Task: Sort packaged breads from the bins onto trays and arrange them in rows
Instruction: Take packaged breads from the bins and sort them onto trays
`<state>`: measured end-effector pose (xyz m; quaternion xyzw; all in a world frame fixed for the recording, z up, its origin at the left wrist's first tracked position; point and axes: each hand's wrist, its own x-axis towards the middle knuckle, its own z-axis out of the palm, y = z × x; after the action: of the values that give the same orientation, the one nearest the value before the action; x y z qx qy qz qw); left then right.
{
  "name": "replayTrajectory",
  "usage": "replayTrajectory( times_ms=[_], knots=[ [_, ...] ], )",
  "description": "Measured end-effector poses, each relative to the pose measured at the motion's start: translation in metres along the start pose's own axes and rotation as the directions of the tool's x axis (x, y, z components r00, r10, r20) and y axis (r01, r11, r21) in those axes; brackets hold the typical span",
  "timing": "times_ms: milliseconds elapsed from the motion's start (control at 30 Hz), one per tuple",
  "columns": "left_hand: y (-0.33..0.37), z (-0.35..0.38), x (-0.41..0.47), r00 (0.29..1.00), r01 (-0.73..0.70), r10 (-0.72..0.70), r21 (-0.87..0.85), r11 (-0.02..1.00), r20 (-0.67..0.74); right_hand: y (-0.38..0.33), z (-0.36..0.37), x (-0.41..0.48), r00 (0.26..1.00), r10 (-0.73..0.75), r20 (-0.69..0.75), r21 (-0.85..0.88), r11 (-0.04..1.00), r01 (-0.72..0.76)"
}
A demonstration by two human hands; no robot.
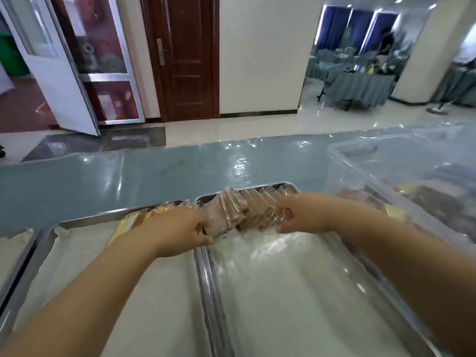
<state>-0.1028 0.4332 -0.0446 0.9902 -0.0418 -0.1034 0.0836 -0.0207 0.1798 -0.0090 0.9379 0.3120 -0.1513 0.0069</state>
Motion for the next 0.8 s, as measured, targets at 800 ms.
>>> replayTrajectory(
  times_ms=[800],
  knots=[
    [0.347,-0.023,0.125,0.952,-0.183,0.180,0.010,0.983,-0.248,0.346,-0.026,-0.138,0.986,0.169,-0.007,0.019,0.985,-0.169]
  ],
)
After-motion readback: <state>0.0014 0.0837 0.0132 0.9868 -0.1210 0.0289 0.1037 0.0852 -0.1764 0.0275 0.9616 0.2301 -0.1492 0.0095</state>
